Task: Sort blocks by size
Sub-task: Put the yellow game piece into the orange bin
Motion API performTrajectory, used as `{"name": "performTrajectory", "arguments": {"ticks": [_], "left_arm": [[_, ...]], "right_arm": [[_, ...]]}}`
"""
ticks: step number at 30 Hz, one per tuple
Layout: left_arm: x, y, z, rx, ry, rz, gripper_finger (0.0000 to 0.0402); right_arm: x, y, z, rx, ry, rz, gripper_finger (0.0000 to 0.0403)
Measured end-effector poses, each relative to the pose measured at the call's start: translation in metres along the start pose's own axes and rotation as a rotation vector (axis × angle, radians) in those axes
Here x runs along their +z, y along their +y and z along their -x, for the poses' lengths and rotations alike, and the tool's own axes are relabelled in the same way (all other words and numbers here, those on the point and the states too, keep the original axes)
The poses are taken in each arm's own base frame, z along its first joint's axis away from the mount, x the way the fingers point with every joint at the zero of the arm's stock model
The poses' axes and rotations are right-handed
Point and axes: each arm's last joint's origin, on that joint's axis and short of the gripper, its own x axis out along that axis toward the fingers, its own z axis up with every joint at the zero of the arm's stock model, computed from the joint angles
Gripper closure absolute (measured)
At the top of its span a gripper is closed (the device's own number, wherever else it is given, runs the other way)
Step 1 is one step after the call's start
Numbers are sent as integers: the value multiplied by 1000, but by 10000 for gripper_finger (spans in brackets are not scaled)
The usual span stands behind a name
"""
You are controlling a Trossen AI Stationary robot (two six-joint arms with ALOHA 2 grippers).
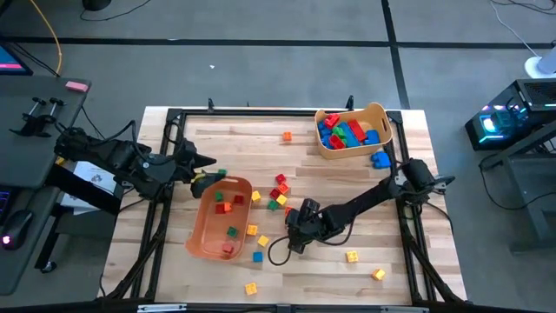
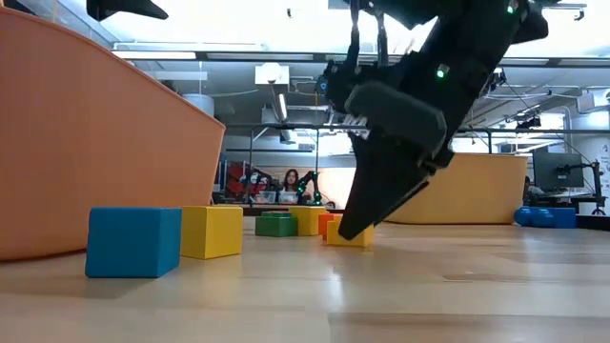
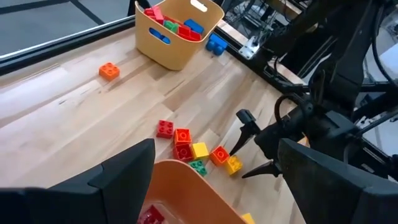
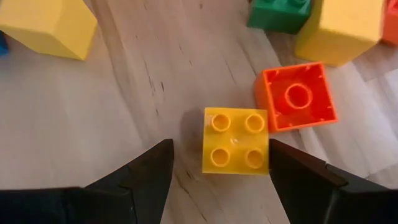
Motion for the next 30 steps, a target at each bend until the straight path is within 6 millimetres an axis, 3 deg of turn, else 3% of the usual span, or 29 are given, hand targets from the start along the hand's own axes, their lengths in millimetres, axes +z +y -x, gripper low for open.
{"name": "performTrajectory", "arguments": {"ticks": [8,13,15,22,26,30], "left_arm": [[1,0,0,1,-8,-24,76],[2,0,0,29,-40,-26,76],[2,1,0,41,-57,-29,76],[6,4,-2,103,-117,-10,76],[8,5,-3,113,-132,40,76],[10,5,-3,106,-145,65,76]], "right_arm": [[-2,1,-11,2,13,61,163],[10,-10,5,3,-6,124,251],[24,-20,21,-18,-53,151,271],[94,-60,66,-34,-309,261,270],[128,-74,71,62,-427,283,270],[153,-68,67,139,-537,335,270]]}}
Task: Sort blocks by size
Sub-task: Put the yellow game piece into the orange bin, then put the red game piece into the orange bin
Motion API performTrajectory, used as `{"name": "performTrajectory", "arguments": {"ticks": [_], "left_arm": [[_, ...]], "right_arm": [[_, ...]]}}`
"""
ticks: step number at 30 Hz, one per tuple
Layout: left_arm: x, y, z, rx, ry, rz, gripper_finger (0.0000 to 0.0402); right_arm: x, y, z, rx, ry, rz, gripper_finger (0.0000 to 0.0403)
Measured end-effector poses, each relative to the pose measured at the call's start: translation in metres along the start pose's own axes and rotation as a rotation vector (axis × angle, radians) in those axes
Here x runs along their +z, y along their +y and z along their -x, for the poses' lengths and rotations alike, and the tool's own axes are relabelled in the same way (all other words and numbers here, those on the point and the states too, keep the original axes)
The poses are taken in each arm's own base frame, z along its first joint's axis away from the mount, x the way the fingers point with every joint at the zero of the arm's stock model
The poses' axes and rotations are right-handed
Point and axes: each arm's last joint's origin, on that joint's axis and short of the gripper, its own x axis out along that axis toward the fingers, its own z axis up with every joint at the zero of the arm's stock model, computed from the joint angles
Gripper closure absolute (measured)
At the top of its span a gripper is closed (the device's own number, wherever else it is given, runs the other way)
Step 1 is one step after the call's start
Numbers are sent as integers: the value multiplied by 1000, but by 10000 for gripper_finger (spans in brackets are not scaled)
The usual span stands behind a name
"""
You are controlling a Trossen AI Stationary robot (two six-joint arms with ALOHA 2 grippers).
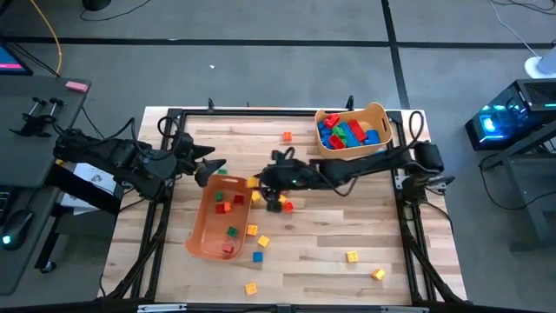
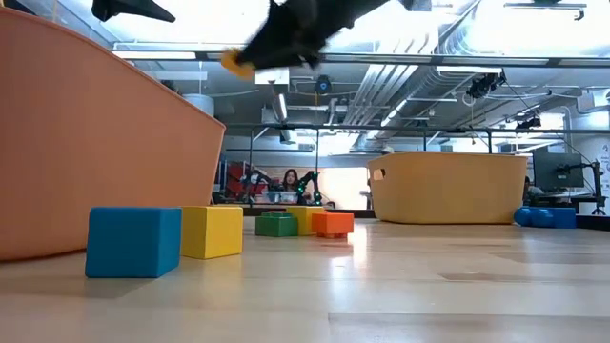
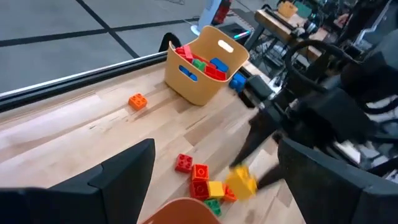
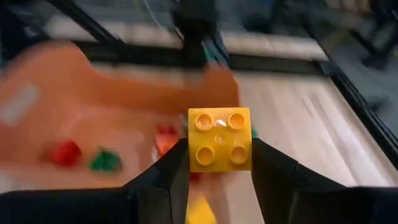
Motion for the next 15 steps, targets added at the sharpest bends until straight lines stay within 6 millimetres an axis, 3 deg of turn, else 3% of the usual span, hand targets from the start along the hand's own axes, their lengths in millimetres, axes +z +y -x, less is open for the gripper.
{"name": "performTrajectory", "arguments": {"ticks": [4,8,15], "left_arm": [[1,-1,0,6,-25,29,76],[4,-3,0,-8,-47,52,76],[6,-6,-1,-22,-70,75,76]], "right_arm": [[14,10,-23,108,-48,47,270],[14,21,-49,164,-37,49,266],[22,17,-55,179,57,33,125]]}}
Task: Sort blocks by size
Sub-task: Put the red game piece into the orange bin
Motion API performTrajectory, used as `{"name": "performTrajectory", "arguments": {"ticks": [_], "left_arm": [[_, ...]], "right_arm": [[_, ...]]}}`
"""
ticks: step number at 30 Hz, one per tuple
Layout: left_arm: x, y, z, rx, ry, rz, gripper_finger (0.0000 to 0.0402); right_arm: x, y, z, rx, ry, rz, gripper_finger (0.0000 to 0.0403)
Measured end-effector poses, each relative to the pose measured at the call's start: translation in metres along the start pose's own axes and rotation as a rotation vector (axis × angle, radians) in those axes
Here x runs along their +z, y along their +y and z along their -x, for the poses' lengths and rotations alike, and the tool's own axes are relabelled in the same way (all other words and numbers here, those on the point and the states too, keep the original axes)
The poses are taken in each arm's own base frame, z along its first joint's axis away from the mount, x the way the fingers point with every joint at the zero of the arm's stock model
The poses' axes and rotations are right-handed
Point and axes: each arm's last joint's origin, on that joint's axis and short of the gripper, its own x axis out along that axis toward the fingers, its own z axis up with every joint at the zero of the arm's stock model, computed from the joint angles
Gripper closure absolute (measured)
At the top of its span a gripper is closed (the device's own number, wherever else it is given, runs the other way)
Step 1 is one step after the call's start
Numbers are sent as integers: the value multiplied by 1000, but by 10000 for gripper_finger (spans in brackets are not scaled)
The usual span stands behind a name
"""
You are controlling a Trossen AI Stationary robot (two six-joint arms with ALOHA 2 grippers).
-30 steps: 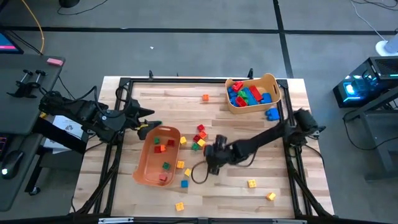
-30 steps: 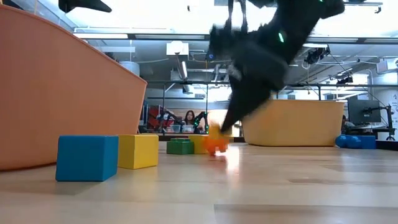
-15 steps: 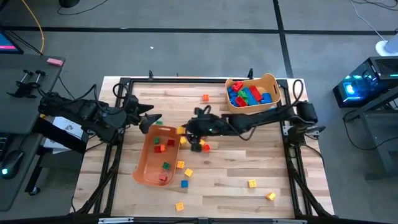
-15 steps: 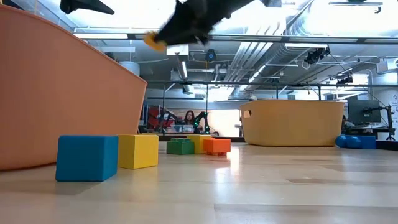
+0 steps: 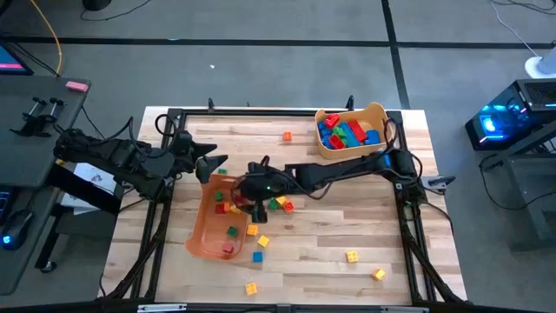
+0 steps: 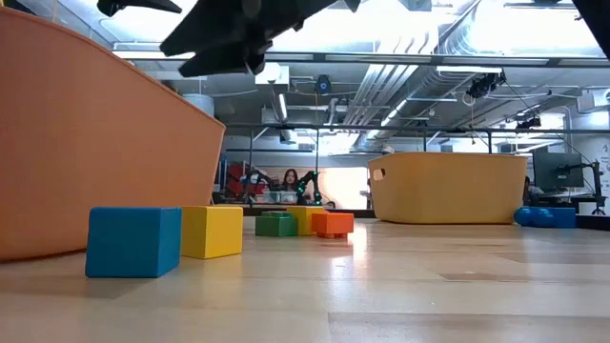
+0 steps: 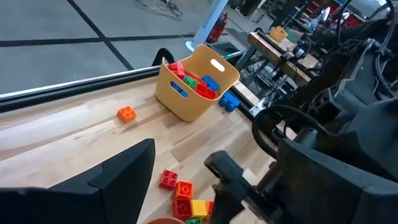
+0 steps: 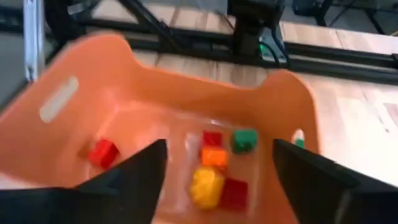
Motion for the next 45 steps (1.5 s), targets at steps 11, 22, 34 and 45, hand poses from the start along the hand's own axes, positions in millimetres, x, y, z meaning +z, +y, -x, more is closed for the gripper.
{"name": "performTrajectory", "arguments": {"ticks": [11,22,34,45], "left_arm": [[-4,-3,-5,15,16,-23,76],[-21,-22,-57,-81,210,-141,76],[-29,-3,-230,-3,656,-187,76],[-86,14,-306,266,804,-171,76]], "right_arm": [[12,-31,71,-35,210,23,75],[-92,-20,162,-222,295,-410,73],[-131,36,215,-297,72,-845,73],[-131,47,216,-270,77,-788,73]]}}
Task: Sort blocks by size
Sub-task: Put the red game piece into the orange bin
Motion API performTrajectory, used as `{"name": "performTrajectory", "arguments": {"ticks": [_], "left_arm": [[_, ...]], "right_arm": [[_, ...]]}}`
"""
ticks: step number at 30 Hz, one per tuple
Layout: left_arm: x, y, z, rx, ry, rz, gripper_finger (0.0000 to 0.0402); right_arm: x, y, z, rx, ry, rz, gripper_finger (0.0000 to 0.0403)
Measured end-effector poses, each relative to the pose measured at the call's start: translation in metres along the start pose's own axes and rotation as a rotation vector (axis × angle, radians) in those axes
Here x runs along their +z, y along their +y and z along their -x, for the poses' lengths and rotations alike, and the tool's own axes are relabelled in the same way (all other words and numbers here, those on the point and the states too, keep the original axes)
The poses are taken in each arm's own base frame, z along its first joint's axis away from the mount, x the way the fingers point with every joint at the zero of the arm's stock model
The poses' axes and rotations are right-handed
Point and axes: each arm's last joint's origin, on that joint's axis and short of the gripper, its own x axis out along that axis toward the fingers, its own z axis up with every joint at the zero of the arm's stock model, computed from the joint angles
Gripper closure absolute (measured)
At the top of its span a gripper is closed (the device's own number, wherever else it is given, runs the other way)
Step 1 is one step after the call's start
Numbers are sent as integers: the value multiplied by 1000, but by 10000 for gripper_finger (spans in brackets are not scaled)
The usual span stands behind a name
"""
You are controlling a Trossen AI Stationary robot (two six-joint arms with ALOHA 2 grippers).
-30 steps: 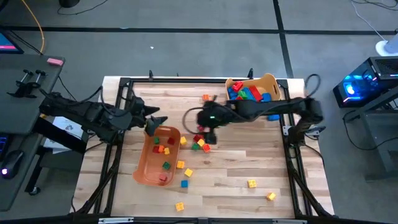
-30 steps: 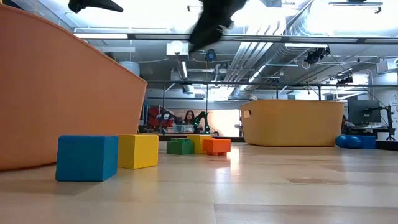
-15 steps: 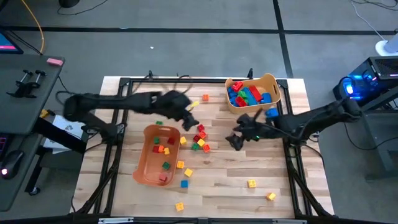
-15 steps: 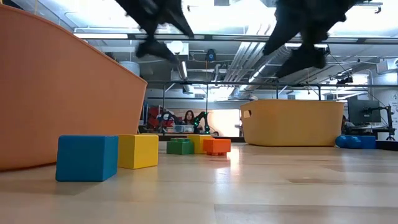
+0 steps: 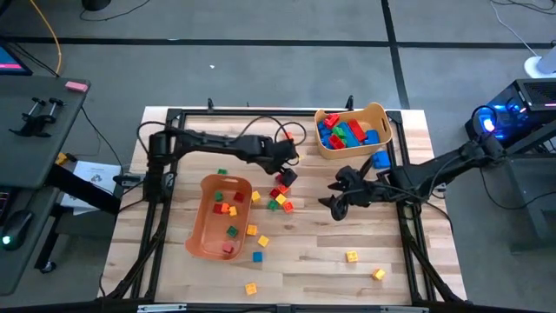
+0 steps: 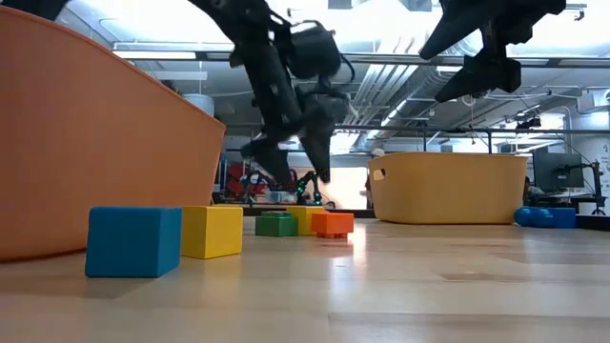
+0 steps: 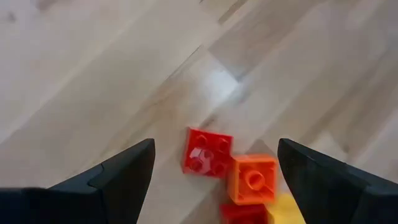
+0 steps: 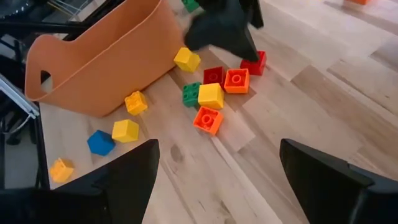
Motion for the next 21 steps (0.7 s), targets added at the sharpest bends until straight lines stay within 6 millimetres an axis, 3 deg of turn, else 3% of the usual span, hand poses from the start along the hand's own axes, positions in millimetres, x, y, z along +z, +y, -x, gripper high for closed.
{"name": "performTrajectory", "arguments": {"ticks": [9,21], "left_arm": [[-7,-1,-35,30,56,-56,76],[-13,3,-47,168,36,-82,77]], "right_arm": [[0,-1,0,-8,5,53,73],[0,-1,0,-23,-4,53,73]]}}
